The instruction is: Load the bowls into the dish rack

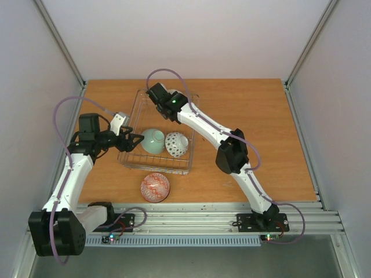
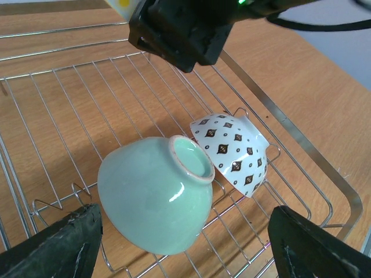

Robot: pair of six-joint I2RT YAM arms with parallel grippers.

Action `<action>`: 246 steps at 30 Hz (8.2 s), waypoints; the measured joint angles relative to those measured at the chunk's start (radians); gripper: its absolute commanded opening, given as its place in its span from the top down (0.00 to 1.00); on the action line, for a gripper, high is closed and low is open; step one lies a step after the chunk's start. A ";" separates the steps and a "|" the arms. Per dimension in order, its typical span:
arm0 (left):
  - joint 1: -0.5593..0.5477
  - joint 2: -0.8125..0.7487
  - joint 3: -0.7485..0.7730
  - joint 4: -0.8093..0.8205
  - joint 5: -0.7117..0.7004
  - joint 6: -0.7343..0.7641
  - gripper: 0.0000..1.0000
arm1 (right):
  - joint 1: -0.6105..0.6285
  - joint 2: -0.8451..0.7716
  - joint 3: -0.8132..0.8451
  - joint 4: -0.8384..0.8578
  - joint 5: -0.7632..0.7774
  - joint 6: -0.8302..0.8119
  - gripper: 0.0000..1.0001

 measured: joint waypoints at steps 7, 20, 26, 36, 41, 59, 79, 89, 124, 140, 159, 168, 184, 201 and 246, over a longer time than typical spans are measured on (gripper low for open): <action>0.000 0.000 -0.002 0.000 0.005 0.001 0.21 | -0.030 0.136 0.076 -0.104 0.074 -0.024 0.99; 0.000 0.000 -0.005 0.000 0.019 0.003 0.21 | -0.045 0.202 0.121 -0.205 0.119 -0.016 0.55; 0.000 0.000 -0.005 0.000 0.019 0.004 0.21 | -0.045 0.208 0.131 -0.214 0.119 -0.012 0.27; 0.000 0.000 -0.005 0.000 0.019 0.004 0.21 | -0.053 0.209 0.130 -0.226 0.043 0.028 0.01; 0.000 0.000 -0.005 0.000 0.019 0.004 0.21 | -0.053 0.198 0.106 -0.214 -0.023 0.049 0.01; 0.000 0.000 -0.005 -0.001 0.027 0.011 0.21 | -0.056 -0.511 -0.572 0.116 -0.336 0.181 0.15; 0.000 0.000 -0.005 -0.003 0.037 0.023 0.21 | 0.309 -0.830 -1.091 0.222 -0.459 0.359 0.68; 0.000 0.000 -0.005 -0.003 0.041 0.026 0.21 | 0.368 -0.736 -1.122 0.206 -0.392 0.411 0.69; 0.000 0.000 -0.006 -0.003 0.045 0.030 0.21 | 0.568 -0.790 -1.108 0.161 -0.191 0.502 0.62; 0.000 0.000 -0.006 -0.003 0.046 0.030 0.21 | 0.554 -0.671 -1.115 0.217 -0.250 0.503 0.63; 0.000 0.000 -0.006 -0.003 0.047 0.030 0.21 | 0.502 -0.612 -1.129 0.251 -0.281 0.503 0.70; 0.000 0.000 -0.006 -0.003 0.047 0.030 0.21 | 0.497 -0.599 -1.132 0.266 -0.294 0.504 0.81; 0.000 0.000 -0.006 -0.004 0.047 0.030 0.21 | 0.494 -0.661 -1.158 0.290 -0.314 0.518 0.99; 0.000 0.000 -0.006 -0.010 0.084 0.036 0.21 | 0.428 -0.907 -1.109 0.179 -0.120 0.404 0.99; 0.003 0.048 0.000 -0.085 0.104 -0.007 1.00 | 0.283 -0.655 -0.710 0.226 -0.286 0.200 0.99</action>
